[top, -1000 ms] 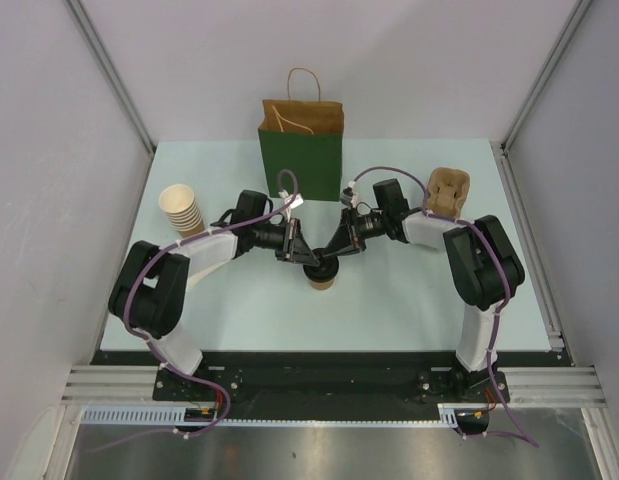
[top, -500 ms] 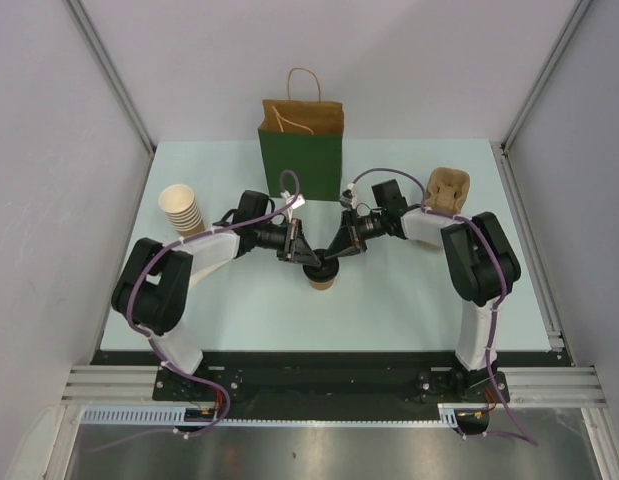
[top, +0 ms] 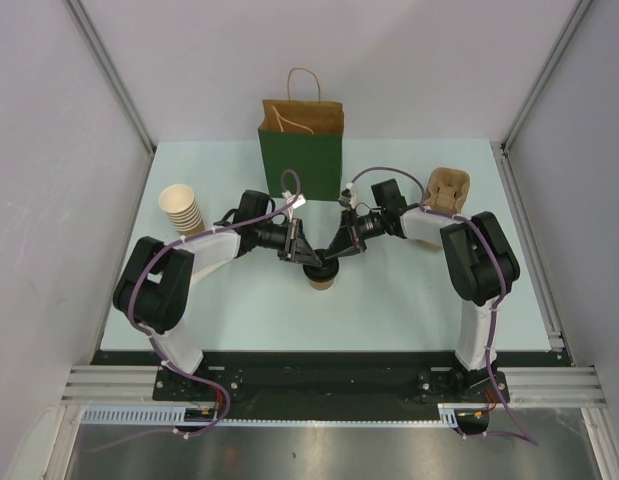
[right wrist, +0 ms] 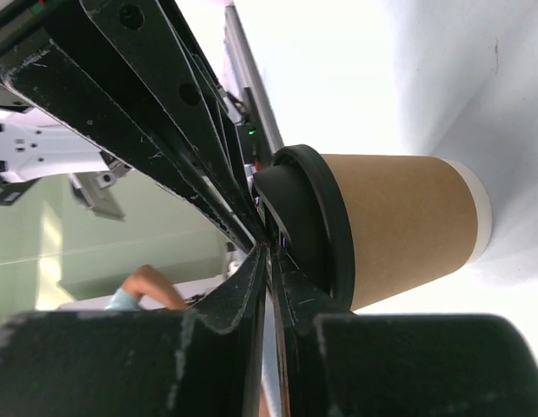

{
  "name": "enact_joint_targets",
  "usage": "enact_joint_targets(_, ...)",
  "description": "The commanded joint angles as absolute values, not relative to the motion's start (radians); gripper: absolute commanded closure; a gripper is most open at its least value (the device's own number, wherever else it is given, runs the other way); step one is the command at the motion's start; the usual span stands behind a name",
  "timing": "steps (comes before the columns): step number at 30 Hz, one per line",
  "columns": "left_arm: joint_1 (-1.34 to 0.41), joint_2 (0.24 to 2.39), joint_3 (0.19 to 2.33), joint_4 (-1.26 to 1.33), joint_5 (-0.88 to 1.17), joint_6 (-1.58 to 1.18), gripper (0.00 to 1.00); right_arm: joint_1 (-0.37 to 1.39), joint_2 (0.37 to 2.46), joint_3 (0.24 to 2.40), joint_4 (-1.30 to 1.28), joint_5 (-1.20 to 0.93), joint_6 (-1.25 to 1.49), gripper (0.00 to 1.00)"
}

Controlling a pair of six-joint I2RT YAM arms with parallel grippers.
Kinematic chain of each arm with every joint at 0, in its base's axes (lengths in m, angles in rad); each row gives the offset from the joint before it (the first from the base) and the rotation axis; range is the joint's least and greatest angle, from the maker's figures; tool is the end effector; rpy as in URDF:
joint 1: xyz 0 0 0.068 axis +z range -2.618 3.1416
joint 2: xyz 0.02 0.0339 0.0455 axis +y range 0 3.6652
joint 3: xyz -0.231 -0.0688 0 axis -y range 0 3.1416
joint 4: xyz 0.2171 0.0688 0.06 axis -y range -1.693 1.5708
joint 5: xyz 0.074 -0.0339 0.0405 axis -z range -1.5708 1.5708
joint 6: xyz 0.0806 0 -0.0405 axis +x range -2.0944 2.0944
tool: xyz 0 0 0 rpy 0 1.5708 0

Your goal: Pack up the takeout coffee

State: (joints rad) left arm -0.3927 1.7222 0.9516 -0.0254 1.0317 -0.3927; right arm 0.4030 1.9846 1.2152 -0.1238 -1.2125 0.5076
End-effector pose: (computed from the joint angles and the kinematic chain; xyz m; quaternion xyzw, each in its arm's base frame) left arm 0.2813 -0.1914 0.1512 0.1864 0.8054 -0.5477 0.1288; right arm 0.3151 0.2164 0.1374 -0.1486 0.7839 0.6028 0.0090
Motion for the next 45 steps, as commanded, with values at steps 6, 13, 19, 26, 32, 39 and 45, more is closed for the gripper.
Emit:
enact_joint_targets(6,-0.4,1.58,0.968,-0.077,1.005,-0.345,0.78,0.459,1.843,1.16,-0.075,-1.121,0.482,0.8)
enact_joint_targets(13,-0.436,1.539,0.937,-0.083,1.002,-0.342,0.76,0.483,1.816,1.16,-0.11,-1.16,0.456,0.76)
enact_joint_targets(19,-0.437,1.626,0.928,-0.077,0.976,-0.344,0.76,0.482,1.877,1.16,-0.158,-1.16,0.425,0.76)
enact_joint_targets(26,-0.437,1.664,0.951,-0.101,0.971,-0.331,0.75,0.468,1.884,1.16,-0.176,-1.141,0.405,0.76)
enact_joint_targets(32,-0.437,1.511,0.989,-0.132,0.991,-0.296,0.56,0.469,1.78,1.163,-0.097,-1.16,0.465,0.69)
enact_joint_targets(39,-0.446,1.404,1.138,-0.395,0.737,-0.111,0.09,0.408,1.658,1.21,-0.132,-1.134,0.466,0.51)
enact_joint_targets(45,-0.576,1.407,1.229,-0.535,0.359,0.101,0.01,0.322,1.566,1.212,-0.339,-0.965,0.299,0.28)
